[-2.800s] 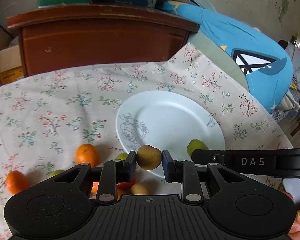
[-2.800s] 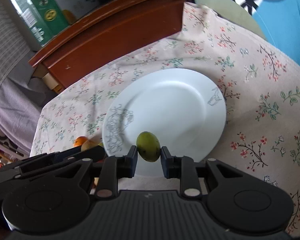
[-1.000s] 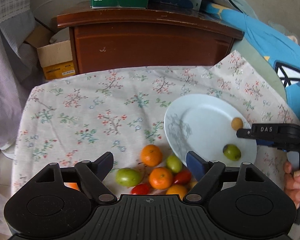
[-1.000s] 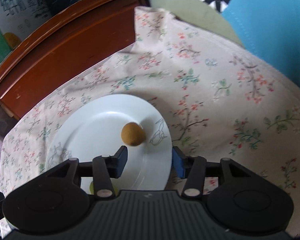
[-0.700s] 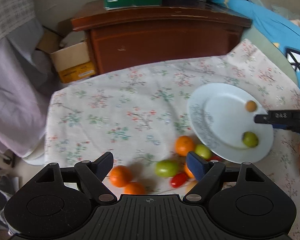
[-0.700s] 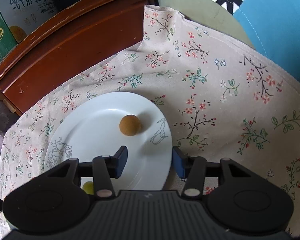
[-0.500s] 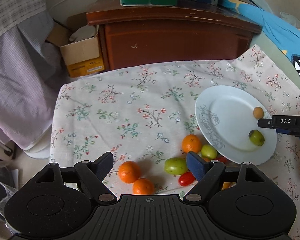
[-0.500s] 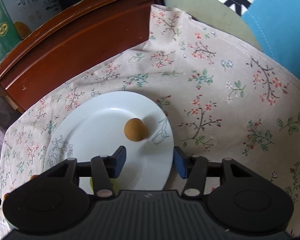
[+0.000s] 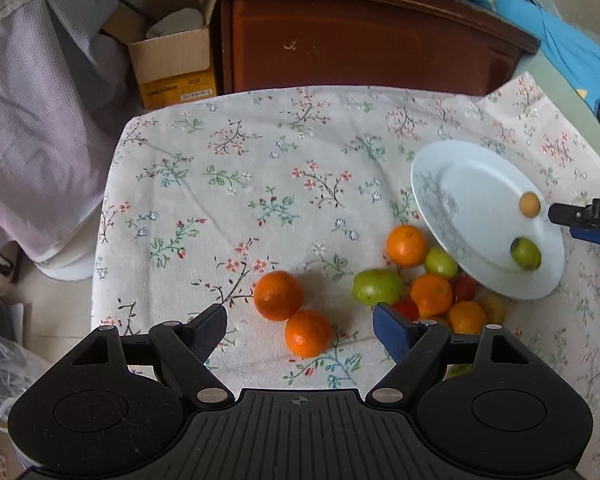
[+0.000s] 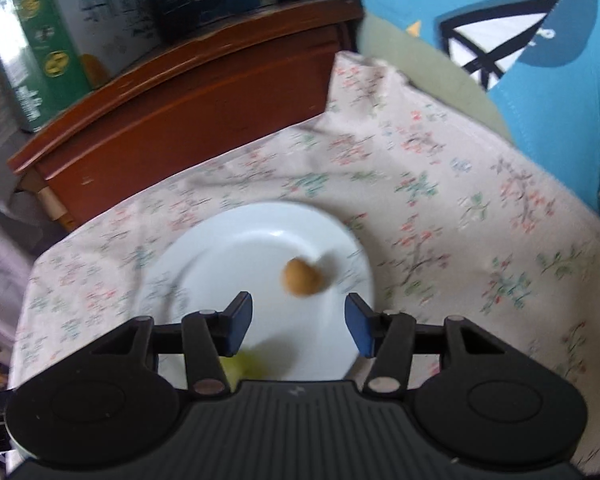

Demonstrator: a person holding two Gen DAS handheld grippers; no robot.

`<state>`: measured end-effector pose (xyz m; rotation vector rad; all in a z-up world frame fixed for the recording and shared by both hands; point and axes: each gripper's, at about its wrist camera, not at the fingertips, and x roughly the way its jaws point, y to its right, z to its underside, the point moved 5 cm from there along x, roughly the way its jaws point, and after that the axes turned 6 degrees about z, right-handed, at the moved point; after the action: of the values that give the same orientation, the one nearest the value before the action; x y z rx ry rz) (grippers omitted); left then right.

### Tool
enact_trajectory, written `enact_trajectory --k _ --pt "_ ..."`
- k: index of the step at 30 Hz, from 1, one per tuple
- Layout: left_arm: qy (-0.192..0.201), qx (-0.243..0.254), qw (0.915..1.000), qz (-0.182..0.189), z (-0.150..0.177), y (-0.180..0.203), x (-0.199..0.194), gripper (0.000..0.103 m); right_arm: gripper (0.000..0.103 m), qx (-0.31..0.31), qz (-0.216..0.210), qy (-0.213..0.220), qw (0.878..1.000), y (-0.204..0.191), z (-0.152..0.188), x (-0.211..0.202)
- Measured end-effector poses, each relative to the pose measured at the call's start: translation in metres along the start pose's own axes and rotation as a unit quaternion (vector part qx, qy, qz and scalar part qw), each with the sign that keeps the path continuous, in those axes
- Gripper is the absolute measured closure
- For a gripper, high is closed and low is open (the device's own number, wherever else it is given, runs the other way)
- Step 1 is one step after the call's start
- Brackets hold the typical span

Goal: Organize fruits
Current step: 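Move both open tools back over the fruit pile, then grasp a tangerine with the left tool while the right tool grasps a green lime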

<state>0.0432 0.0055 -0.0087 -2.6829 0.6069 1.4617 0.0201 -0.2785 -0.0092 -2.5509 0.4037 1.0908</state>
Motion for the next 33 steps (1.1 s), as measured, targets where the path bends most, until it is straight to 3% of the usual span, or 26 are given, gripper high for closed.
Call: enact_trajectory --k 16,25,33 --pt "0.006 0.019 0.9998 -0.001 0.015 -0.003 0.002 0.021 0.050 -0.043 -0.089 -0.040 0.994 -0.050 0.070 -0.035" --pt "0.005 0.016 0.9999 0.001 0.016 -0.005 0.008 0.023 0.050 -0.108 -0.150 -0.062 0.981 -0.085 0.099 -0.039" --pt "0.006 0.009 0.9999 0.004 0.016 -0.005 0.012 0.024 0.050 -0.141 -0.154 -0.071 0.975 -0.095 0.112 -0.035"
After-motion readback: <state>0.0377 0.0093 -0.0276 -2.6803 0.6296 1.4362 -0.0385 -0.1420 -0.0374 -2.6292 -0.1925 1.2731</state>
